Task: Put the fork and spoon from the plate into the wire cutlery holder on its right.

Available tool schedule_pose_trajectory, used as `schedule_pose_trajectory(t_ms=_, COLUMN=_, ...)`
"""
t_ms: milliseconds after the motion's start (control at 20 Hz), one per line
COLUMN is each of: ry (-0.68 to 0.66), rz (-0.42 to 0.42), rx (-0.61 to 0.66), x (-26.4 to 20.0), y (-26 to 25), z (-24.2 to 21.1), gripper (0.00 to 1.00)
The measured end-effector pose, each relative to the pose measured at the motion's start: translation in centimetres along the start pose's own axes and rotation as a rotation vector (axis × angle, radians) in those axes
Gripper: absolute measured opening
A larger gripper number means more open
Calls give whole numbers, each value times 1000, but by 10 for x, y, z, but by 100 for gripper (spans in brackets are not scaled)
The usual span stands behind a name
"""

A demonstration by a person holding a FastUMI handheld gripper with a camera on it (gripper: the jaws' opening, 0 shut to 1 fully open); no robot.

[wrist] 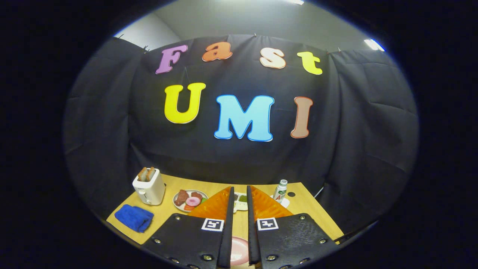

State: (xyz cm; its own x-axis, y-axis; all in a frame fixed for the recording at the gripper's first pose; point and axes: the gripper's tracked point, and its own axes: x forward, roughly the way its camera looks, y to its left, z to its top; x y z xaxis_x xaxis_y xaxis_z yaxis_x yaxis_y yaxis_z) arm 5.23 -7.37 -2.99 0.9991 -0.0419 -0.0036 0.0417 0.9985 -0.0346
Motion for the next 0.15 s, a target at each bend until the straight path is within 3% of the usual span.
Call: schedule_pose_trajectory(t_ms=150, ry=-56, rz=21, rx=5, x=-14, y=14, z=11, gripper=18)
